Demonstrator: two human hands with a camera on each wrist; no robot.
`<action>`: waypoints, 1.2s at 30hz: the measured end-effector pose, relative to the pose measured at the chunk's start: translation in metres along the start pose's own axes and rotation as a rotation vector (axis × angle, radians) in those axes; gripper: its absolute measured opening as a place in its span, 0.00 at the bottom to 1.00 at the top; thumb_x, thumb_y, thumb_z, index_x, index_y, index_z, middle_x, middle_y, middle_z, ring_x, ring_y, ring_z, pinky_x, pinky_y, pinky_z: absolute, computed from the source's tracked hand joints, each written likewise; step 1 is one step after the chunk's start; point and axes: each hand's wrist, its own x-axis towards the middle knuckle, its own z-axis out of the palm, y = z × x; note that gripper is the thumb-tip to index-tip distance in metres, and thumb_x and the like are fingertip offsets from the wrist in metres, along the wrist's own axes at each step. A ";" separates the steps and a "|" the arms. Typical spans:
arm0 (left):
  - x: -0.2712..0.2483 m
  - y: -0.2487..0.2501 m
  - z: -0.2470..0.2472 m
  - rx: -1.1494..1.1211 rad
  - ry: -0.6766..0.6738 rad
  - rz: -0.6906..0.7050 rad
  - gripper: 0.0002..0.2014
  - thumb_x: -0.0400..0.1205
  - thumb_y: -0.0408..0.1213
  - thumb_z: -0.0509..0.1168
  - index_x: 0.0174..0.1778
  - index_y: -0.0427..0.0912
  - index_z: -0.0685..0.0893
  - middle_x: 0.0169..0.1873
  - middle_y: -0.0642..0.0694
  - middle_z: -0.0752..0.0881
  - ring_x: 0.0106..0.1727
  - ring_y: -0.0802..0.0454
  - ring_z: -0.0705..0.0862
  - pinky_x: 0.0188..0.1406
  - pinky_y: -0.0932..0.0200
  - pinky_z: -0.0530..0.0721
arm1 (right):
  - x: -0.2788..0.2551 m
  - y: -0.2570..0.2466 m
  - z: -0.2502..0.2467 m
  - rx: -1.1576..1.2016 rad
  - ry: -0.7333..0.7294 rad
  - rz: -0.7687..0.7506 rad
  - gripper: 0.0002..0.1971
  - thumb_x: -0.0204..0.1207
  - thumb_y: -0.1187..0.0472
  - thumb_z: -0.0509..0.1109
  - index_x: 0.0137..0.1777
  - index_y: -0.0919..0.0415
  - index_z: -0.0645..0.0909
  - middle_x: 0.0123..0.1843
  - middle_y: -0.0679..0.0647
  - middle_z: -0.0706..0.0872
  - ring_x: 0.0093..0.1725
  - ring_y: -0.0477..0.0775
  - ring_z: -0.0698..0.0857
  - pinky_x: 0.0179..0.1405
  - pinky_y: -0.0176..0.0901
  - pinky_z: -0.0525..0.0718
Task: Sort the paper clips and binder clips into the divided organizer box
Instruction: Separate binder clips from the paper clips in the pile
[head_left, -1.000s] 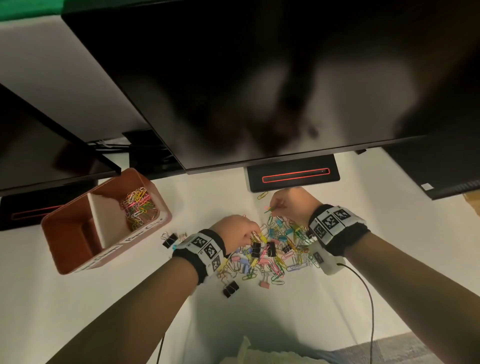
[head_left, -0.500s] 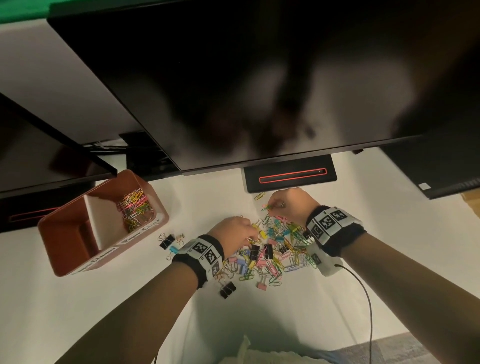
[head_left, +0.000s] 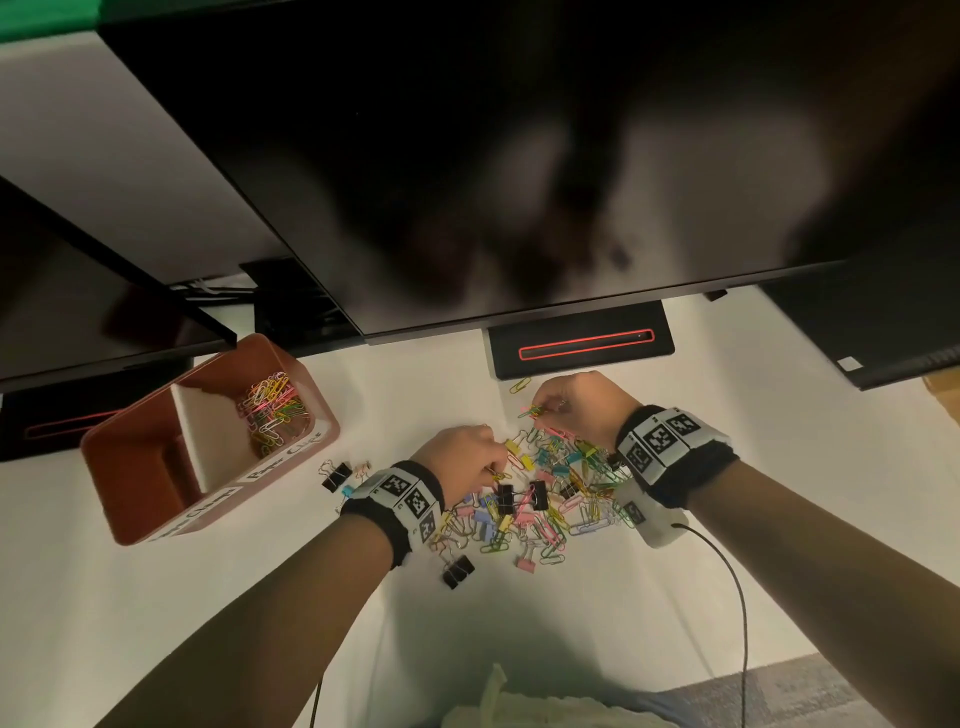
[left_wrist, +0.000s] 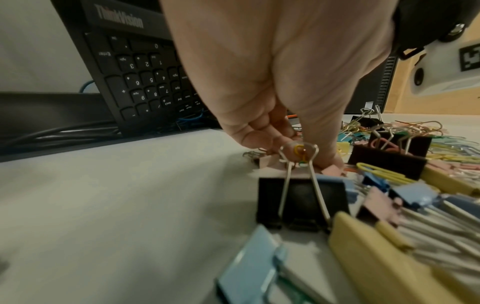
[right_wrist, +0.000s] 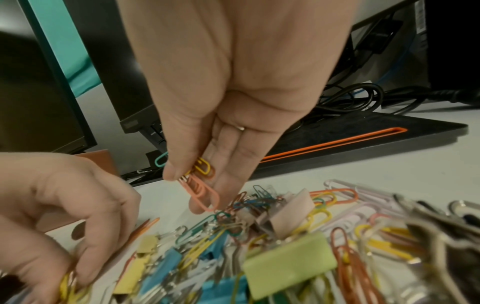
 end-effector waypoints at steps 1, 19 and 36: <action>0.000 0.001 0.000 0.010 -0.004 -0.002 0.10 0.81 0.37 0.62 0.56 0.41 0.81 0.53 0.42 0.79 0.53 0.45 0.80 0.55 0.55 0.78 | -0.001 -0.001 0.001 0.002 -0.008 -0.003 0.11 0.75 0.57 0.71 0.55 0.59 0.84 0.51 0.54 0.88 0.45 0.47 0.80 0.47 0.36 0.75; 0.001 0.006 0.010 0.362 -0.028 0.057 0.15 0.76 0.30 0.67 0.59 0.38 0.75 0.54 0.41 0.79 0.56 0.43 0.78 0.56 0.50 0.75 | -0.013 -0.012 0.006 -0.028 0.039 -0.063 0.09 0.76 0.57 0.69 0.54 0.59 0.84 0.49 0.55 0.89 0.44 0.49 0.82 0.48 0.37 0.78; -0.143 -0.063 -0.053 -0.344 0.532 -0.201 0.03 0.80 0.37 0.65 0.48 0.44 0.81 0.39 0.54 0.82 0.39 0.58 0.79 0.41 0.61 0.78 | 0.013 -0.138 0.011 -0.036 0.139 -0.371 0.10 0.76 0.58 0.69 0.55 0.58 0.84 0.49 0.52 0.88 0.41 0.46 0.81 0.45 0.38 0.78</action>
